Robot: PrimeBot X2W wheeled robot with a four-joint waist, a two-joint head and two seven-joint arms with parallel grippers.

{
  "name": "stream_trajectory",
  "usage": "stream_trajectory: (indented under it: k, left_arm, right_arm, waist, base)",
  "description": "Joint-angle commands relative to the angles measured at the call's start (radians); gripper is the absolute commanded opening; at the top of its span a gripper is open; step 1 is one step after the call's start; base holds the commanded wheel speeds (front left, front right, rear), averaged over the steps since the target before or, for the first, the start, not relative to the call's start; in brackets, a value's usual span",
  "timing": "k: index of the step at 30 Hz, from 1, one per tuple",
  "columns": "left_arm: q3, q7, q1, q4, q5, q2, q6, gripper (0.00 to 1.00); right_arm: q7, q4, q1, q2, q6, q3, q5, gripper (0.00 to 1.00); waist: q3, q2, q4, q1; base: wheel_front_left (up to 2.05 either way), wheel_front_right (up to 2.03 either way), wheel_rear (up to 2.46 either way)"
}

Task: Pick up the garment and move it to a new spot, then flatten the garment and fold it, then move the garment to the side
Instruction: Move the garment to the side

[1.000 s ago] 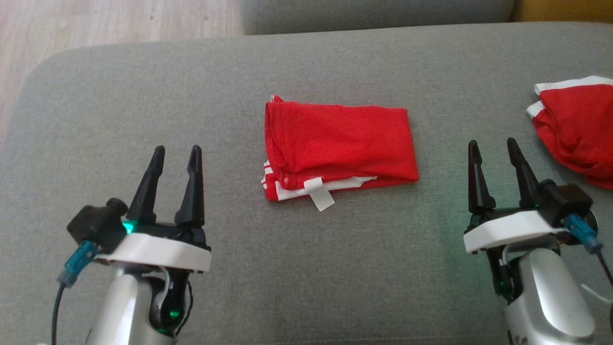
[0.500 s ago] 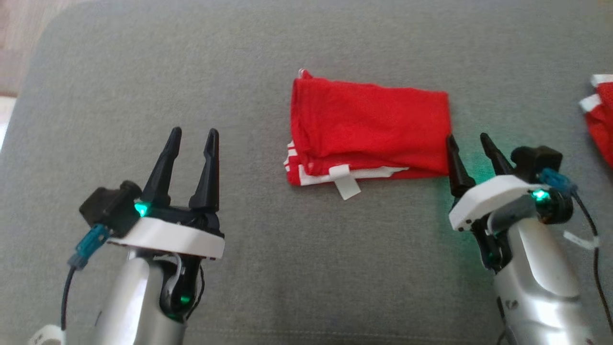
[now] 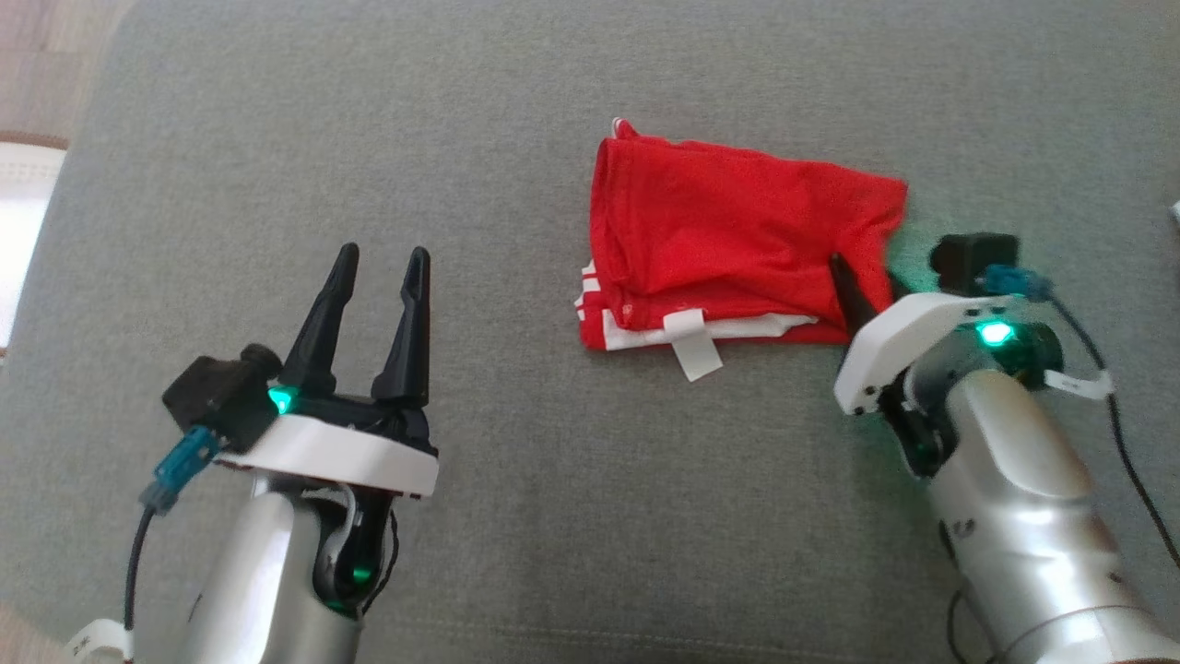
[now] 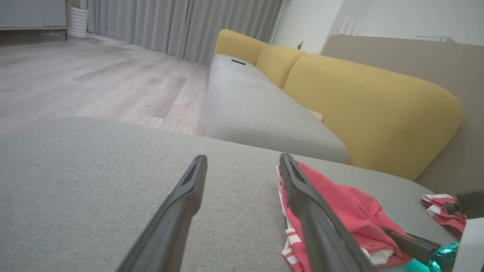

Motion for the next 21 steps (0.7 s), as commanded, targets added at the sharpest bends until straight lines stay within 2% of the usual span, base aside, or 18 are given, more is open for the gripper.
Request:
stream_trajectory:
  k: [1,7,11,16,21]
  left_arm:
    - [0.04,-0.012,-0.035,-0.031,-0.001,0.009,-0.006,1.0]
    - [0.048,-0.012,-0.032,-0.033,0.009,0.009,-0.006,1.0]
    - [0.05,-0.012,-0.029,-0.037,0.016,0.009,-0.006,1.0]
    - [0.052,-0.012,-0.026,-0.038,0.024,0.009,-0.006,1.0]
    - [0.046,-0.012,-0.034,-0.041,0.028,0.009,-0.006,1.0]
  right_arm:
    - [-0.007,0.008,0.001,0.023,-0.001,0.035,-0.028,0.0]
    - [-0.084,0.015,-0.042,0.014,-0.001,0.033,-0.208,0.0]
    - [-0.104,-0.018,-0.06,-0.033,-0.001,0.066,-0.295,0.0]
    - [-0.099,-0.094,-0.087,-0.147,-0.001,0.144,-0.343,0.0]
    - [-0.057,-0.177,-0.106,-0.306,-0.001,0.21,-0.324,0.0]
  waist:
    - [-0.006,0.0,-0.012,0.0]
    - [-0.032,0.0,-0.074,0.0]
    - [-0.046,0.0,-0.127,0.0]
    - [-0.051,0.0,-0.189,0.0]
    - [-0.036,0.0,-0.223,0.0]
  base:
    - [0.0,0.0,0.0]
    - [0.0,0.0,0.0]
    - [0.0,0.0,0.0]
    - [0.0,0.0,0.0]
    - [0.0,0.0,0.0]
